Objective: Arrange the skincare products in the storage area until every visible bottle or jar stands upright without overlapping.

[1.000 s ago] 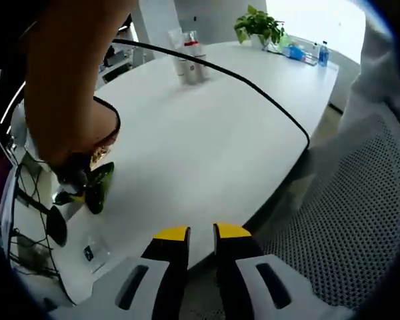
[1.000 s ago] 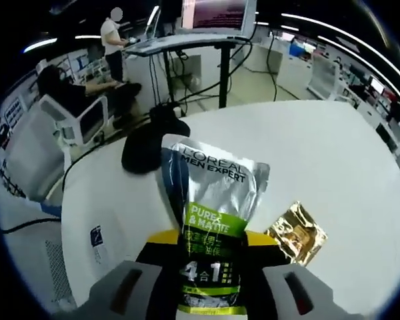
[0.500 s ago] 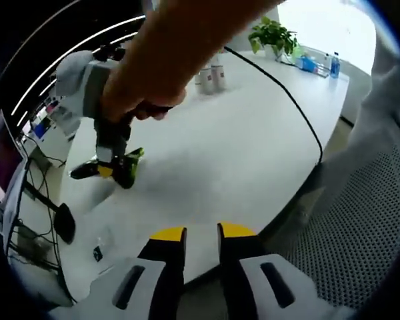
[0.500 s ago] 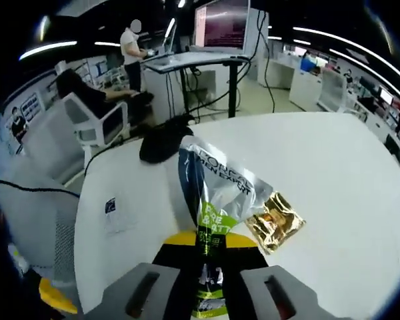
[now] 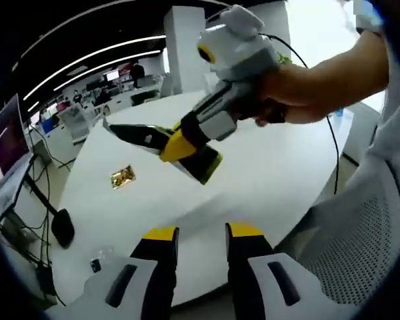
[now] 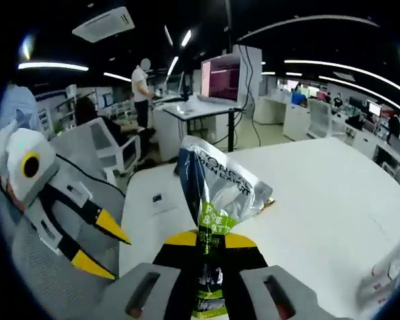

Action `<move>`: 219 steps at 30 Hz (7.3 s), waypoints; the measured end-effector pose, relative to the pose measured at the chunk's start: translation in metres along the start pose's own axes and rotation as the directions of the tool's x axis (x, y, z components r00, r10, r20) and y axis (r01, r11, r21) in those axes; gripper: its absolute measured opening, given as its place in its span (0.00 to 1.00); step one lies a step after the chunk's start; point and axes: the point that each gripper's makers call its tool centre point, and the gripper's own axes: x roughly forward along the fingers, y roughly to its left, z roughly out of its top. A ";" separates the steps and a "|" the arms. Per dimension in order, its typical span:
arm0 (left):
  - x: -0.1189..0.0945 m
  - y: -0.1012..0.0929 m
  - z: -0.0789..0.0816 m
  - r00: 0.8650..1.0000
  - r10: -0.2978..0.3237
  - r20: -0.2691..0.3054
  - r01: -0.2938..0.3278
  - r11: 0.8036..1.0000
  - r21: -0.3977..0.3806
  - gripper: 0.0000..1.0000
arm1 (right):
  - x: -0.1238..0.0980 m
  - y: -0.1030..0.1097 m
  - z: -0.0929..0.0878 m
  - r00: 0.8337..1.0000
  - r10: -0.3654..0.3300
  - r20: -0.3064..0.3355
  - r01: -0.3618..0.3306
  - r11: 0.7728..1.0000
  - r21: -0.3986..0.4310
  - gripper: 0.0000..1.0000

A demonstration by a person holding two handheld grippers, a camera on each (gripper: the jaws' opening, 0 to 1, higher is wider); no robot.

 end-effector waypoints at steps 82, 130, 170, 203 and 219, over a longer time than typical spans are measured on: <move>-0.045 -0.041 0.064 0.838 -0.421 0.346 0.545 0.666 -0.509 0.00 | -0.093 0.099 0.011 0.694 0.454 0.559 -0.719 0.393 0.573 0.03; -0.023 -0.012 0.050 0.952 -0.207 0.227 0.251 0.950 -0.188 0.23 | -0.093 0.068 -0.004 0.777 0.372 0.508 -0.630 0.475 0.614 0.00; 0.001 0.005 -0.016 0.997 0.009 -0.079 0.009 0.975 0.220 0.31 | -0.018 -0.135 -0.065 0.995 0.079 -0.056 0.003 0.552 0.834 0.00; 0.004 0.002 -0.024 0.993 -0.006 -0.120 0.032 0.976 0.214 0.29 | -0.046 -0.208 -0.124 0.906 -0.269 -0.326 0.422 0.632 0.650 0.19; 0.005 0.001 -0.028 0.990 -0.008 -0.138 0.038 0.975 0.217 0.27 | -0.018 -0.197 -0.090 0.898 -0.339 -0.279 0.397 0.899 0.184 0.37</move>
